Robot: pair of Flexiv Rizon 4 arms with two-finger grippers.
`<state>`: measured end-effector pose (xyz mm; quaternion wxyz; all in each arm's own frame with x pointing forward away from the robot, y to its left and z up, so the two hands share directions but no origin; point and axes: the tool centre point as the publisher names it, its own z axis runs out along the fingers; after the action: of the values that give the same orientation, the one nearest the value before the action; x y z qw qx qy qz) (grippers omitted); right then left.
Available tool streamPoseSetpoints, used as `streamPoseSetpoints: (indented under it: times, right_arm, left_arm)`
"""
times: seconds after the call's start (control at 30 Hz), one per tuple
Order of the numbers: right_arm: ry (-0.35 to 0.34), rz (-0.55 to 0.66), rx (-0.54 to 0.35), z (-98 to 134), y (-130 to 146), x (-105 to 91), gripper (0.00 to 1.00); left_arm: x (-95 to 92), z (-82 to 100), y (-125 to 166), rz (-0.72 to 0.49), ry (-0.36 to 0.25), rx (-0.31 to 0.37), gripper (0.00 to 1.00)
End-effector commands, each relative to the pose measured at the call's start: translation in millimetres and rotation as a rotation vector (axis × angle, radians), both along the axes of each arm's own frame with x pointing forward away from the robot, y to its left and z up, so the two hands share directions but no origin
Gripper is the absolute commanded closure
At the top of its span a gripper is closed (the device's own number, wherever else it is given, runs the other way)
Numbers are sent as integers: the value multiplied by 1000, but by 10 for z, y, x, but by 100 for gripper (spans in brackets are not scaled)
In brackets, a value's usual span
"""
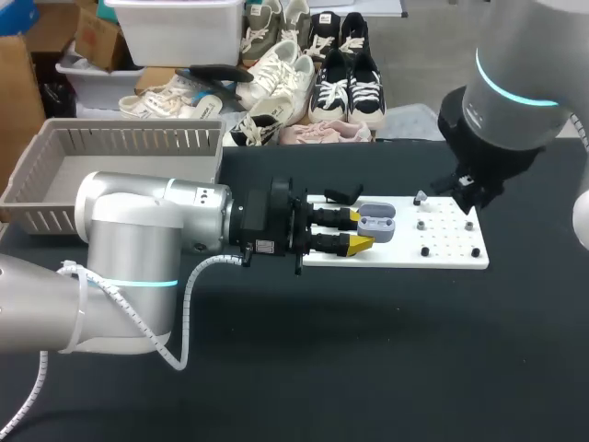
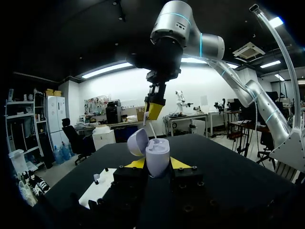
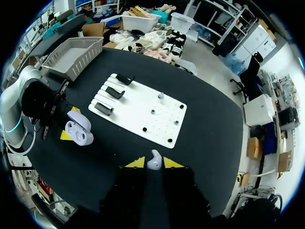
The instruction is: Pick up each earbud case from the left stands, insert the matching earbuds, close the lid, and place the case in the box.
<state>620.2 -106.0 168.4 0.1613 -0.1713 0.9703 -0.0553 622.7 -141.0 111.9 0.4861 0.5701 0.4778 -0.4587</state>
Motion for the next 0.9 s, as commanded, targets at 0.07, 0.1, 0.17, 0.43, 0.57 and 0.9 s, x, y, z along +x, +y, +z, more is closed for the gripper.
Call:
streamPoseSetpoints:
  times: [0.07, 0.1, 0.17, 0.43, 0.57, 0.9]
  right_arm:
    - [-16, -143, -55, 76, 65, -154, 100]
    - [-8, -182, -68, 107, 64, -187, 100]
    - [-1, -272, -69, 175, 52, -252, 100]
    - [58, -390, 9, 87, 112, -419, 100]
    - [72, -405, 34, 64, 99, -444, 100]
    - [72, -405, 34, 64, 99, -444, 100]
  left_arm:
    - [1, -10, -2, 1, -2, -3, 100]
    - [1, -10, -2, 1, -2, -3, 100]
    - [1, -10, -2, 1, -2, -3, 100]
    - [1, -10, -2, 1, -2, -3, 100]
    - [1, -10, -2, 1, -2, -3, 100]
    - [1, -10, -2, 1, -2, -3, 100]
